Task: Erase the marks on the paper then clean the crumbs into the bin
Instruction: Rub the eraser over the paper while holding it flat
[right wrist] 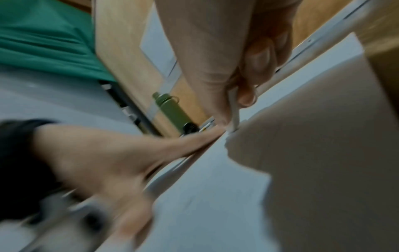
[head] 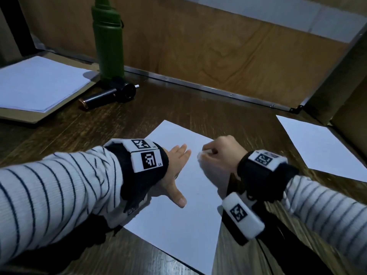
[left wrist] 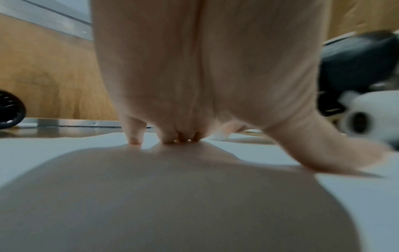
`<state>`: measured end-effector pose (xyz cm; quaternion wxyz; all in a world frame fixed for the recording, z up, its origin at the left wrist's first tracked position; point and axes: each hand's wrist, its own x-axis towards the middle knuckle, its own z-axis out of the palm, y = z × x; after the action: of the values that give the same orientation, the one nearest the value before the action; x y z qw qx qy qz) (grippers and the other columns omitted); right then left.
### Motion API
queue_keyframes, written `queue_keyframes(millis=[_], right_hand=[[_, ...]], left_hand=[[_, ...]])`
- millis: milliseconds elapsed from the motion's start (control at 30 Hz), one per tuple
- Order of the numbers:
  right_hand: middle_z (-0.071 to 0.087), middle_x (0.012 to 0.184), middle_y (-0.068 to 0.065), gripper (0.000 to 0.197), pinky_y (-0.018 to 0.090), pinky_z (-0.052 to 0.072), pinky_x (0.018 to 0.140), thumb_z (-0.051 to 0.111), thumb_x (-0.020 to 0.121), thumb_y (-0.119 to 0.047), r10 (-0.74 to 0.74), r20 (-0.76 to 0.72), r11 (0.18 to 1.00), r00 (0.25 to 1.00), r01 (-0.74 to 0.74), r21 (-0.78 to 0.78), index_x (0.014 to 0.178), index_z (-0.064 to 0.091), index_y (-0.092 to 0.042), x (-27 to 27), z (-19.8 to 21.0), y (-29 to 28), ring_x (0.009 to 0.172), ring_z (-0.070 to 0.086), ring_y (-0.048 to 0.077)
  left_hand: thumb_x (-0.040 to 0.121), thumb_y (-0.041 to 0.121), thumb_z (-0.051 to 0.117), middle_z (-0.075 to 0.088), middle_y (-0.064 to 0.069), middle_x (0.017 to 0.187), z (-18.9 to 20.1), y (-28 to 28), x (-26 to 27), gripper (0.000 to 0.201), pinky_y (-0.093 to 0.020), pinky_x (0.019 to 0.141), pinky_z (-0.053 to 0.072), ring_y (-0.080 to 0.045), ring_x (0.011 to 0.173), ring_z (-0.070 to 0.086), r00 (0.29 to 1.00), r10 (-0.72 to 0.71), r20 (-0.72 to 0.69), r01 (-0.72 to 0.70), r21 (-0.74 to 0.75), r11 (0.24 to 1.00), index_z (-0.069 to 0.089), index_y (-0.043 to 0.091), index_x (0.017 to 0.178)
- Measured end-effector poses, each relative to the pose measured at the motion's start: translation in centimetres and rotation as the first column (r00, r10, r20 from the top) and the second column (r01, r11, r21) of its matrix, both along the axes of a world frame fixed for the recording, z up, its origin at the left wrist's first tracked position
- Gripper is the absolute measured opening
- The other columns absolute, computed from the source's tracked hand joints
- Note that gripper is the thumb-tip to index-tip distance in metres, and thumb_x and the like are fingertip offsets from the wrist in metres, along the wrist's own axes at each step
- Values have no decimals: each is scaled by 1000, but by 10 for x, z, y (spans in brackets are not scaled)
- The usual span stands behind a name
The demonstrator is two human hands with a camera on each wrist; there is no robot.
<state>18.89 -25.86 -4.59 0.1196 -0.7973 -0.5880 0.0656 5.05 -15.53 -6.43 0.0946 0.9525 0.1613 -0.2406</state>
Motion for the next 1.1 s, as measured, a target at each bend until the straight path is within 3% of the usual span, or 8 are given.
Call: queue_keyframes(millis=[133,267,400,567,633,767,967,1100], right_hand=[[49,47,-11,29,12,32,54,58,86,-29,245,-123,961,962,-258,-104,57,52,-27,-29,-5,-16,53,47,6],[48,54,0,22,16,32,53,57,85,-26,103,-67,991,992,-108,-81,69,66,-15,-3,-1,3,53,42,12],[37,50,3,38,26,27,55,48,86,-17,-9,30,999,1000,10,-43,49,43,-14,-1,-4,13,54,33,19],[51,47,-12,27,14,35,54,59,86,-32,179,-169,961,969,-210,-183,60,62,-29,-30,3,-17,55,48,5],[52,46,-17,19,10,35,55,60,85,-29,126,-154,975,980,-151,-165,69,68,-22,-19,5,-12,55,49,1],[44,54,5,28,25,32,56,52,84,-22,-37,-39,998,999,35,-45,64,57,-4,5,0,-3,55,34,19],[67,73,1,18,20,46,68,62,83,-39,143,-380,928,914,-257,-269,82,71,-23,-21,1,-45,64,51,0],[70,82,9,21,25,49,75,66,80,-41,12,-300,975,954,-78,-210,90,74,-24,1,1,-32,68,56,8]], left_hand=[[69,71,61,-24,-7,156,-6,3,3,126,-44,117,1,-22,146,-15,1000,14,27,-14,-15,1000,-19,13,147],[48,77,62,-22,-5,157,-5,7,3,142,-44,116,2,-21,146,-12,1000,-1,19,1,-8,1000,-19,17,148],[28,81,62,-12,-1,159,0,11,8,154,-45,116,7,-21,147,-2,1000,22,-9,-22,5,1000,-12,22,149],[57,66,75,1,-7,159,-2,2,7,128,-43,112,22,-27,144,17,994,58,96,-60,15,998,3,15,150],[50,72,72,-4,-8,159,2,0,6,137,-43,114,18,-26,146,9,996,40,76,-41,11,999,0,14,150],[48,76,65,-15,-3,158,12,-1,4,140,-46,116,9,-22,147,-4,1000,23,-1,-23,12,1000,-12,19,150],[67,64,69,-19,-4,158,15,-8,3,124,-48,116,10,-25,147,-6,1000,29,-4,-29,45,999,-14,21,149],[66,65,69,-20,-7,157,19,-11,7,126,-50,115,10,-27,147,-7,999,18,-51,-14,63,998,-16,23,148]])
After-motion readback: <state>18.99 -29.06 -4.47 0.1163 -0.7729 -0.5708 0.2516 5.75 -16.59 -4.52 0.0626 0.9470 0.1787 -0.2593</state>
